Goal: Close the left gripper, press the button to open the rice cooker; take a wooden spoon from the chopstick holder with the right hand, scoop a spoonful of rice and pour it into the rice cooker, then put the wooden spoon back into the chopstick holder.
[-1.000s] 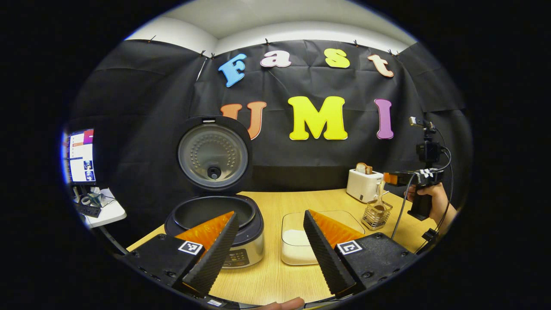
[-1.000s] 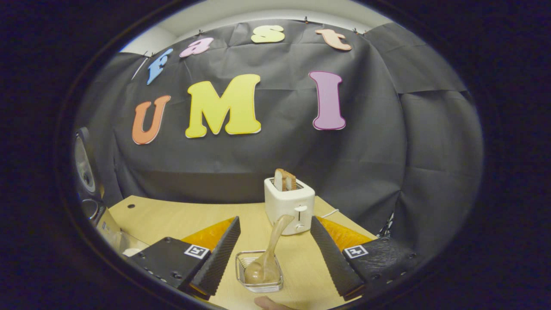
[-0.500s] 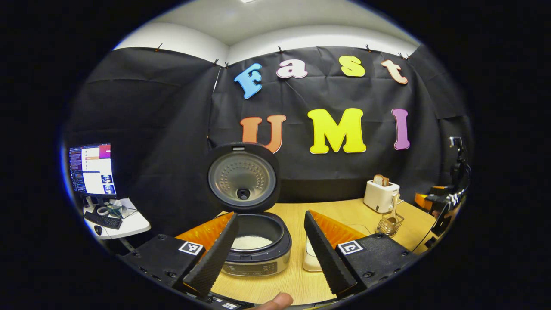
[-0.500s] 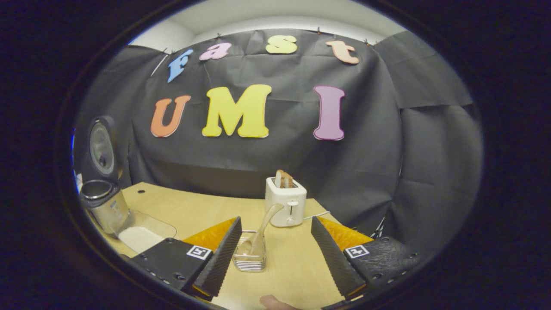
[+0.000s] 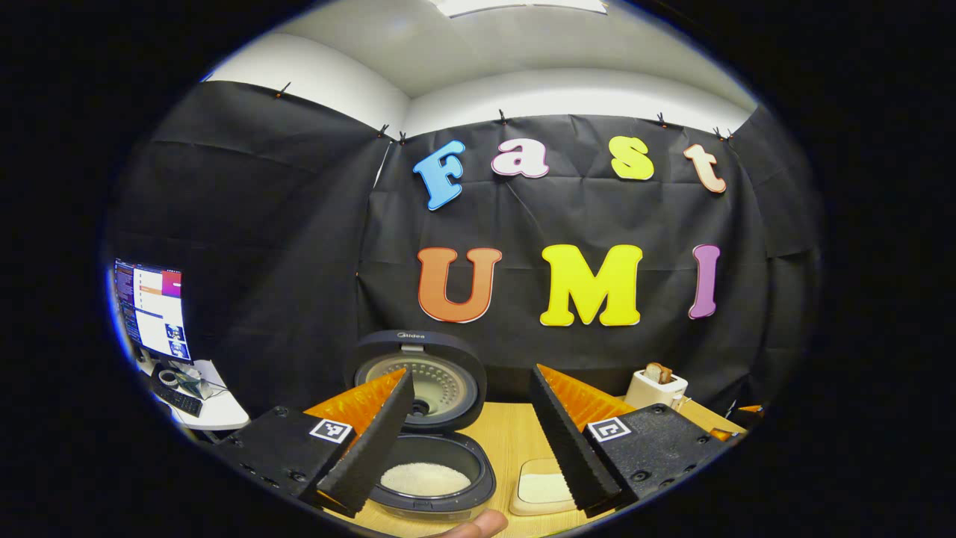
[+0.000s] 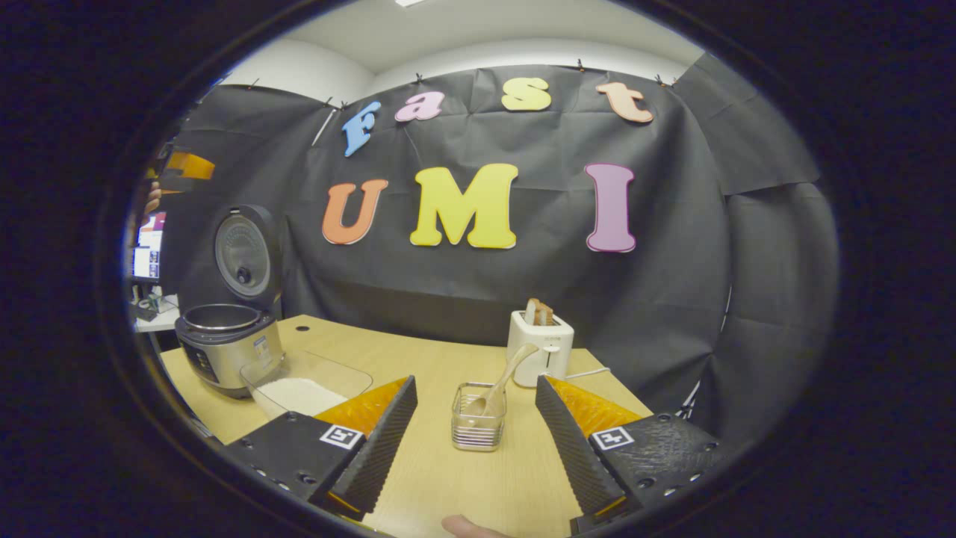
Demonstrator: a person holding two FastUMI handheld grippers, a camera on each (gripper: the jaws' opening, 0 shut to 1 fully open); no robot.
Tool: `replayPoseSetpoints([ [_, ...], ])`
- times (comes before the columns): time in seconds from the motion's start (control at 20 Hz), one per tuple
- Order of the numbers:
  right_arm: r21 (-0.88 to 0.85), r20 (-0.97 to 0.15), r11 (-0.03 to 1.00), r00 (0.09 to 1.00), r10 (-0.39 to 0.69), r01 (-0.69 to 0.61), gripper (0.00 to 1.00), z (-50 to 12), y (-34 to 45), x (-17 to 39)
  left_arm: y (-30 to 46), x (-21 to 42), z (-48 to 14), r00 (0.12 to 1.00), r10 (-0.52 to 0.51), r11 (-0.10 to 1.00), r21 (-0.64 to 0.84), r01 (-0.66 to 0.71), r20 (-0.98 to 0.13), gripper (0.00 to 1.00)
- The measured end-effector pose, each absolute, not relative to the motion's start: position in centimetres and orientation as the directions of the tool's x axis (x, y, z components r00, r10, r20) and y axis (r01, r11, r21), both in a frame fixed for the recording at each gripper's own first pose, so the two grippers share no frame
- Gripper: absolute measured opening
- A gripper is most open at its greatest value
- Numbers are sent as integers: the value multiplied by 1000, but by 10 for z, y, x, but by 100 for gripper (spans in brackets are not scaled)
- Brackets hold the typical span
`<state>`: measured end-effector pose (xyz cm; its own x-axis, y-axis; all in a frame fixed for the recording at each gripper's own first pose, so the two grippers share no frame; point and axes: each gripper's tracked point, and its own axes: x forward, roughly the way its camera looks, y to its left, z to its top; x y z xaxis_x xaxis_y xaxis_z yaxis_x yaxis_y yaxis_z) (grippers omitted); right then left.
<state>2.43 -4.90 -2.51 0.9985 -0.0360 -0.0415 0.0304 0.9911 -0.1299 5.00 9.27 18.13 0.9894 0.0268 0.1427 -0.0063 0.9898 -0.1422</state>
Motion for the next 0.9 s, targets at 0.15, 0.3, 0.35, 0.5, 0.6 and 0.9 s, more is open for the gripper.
replayPoseSetpoints([
  [0.15, -161, -6, 986, 999, -39, 38, 96, -22, -54, 18, 121, 81, 208, 965, 124, 991, -82, -108, 230, 98],
  [0.3, -137, -7, 990, 1000, -21, 20, 95, -23, -50, 18, 133, 113, 225, 945, 168, 986, -30, -166, 281, 98],
  [0.35, -132, -15, 991, 1000, -13, 11, 95, -25, -49, 19, 140, 123, 230, 935, 182, 982, -5, -189, 305, 98],
  [0.5, -140, -18, 990, 1000, -4, 2, 95, -27, -50, 21, 148, 158, 228, 930, 176, 981, 19, -192, 321, 98],
  [0.6, -130, -23, 992, 1000, -8, 5, 95, -28, -56, 22, 152, 181, 217, 943, 175, 983, -6, -181, 284, 99],
  [0.9, -89, -43, 996, 999, 0, -4, 96, -32, -63, 26, 159, 237, 219, 956, 138, 987, -113, -111, 259, 99],
])
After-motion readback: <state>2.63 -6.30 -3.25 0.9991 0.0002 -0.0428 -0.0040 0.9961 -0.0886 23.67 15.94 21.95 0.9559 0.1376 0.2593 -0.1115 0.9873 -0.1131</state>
